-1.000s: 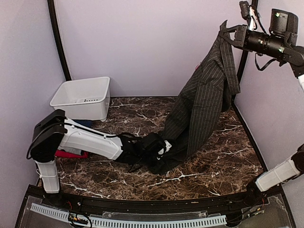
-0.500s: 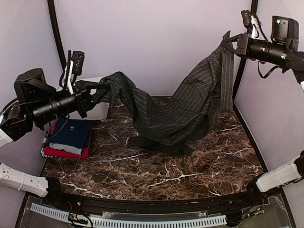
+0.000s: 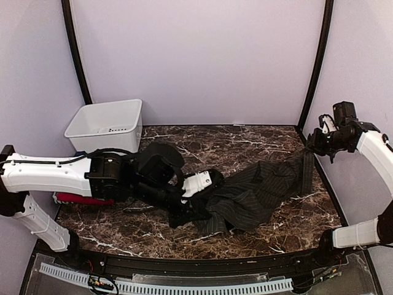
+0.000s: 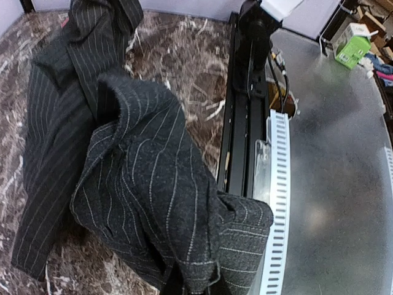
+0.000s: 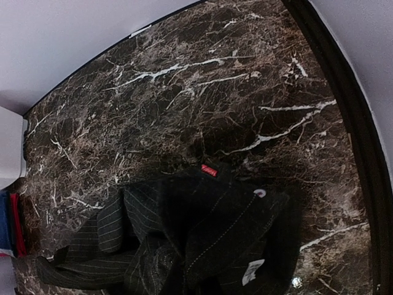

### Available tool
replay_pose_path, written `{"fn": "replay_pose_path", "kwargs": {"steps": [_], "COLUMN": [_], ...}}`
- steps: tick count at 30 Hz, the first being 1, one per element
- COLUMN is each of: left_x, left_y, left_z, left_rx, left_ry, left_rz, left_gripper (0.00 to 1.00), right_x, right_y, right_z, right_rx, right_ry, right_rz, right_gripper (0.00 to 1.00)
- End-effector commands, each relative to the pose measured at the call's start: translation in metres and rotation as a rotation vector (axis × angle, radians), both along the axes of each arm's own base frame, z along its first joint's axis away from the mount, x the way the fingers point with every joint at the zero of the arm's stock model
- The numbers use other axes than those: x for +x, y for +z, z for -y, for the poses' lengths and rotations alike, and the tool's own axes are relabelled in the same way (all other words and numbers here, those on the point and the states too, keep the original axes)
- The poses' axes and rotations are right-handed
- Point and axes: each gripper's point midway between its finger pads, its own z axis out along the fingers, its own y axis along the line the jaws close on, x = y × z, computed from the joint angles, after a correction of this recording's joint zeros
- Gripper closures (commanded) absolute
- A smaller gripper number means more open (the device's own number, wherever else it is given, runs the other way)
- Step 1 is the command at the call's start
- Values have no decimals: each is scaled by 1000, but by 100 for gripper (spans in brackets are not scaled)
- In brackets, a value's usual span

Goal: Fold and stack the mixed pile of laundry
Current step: Adjust the crumpled shirt at the center of the board.

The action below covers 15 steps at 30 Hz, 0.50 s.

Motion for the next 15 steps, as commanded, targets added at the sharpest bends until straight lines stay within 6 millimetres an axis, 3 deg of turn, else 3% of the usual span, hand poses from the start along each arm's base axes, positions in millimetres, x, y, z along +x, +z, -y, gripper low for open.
{"fn": "replay_pose_path", "kwargs": {"steps": [1,2,3,5,8,12,15], "left_x": [14,18,35,41,44,37,38], "left_y": [-5,-12,-14,-28,-69,-120,-129], "left_z": [-9,-15,-22,-33,-51,-84,-94], "left_rx": [13,22,18,43,188,430,493], "left_ry": [23,41,87,87,86,52,55], "left_rz": [-21,-47,-79,-97,-65,-43,-14], "left_gripper": [100,100,100,100,97,85,71], "right_x": [-4,-9,-14,-25,-37,-45,-51], "right_y": [3,-3,-11,-19,-14,17,33], "right_z": [-22,-26,-28,-31,-30,-40,-59], "right_rx": [125,150,164,175,167,170,189], "right_ry": [68,78,85,94,90,164,269], "right_rz": [91,82,65,39,46,146,202], "right_gripper": [86,77,68,44,22,11,10]}}
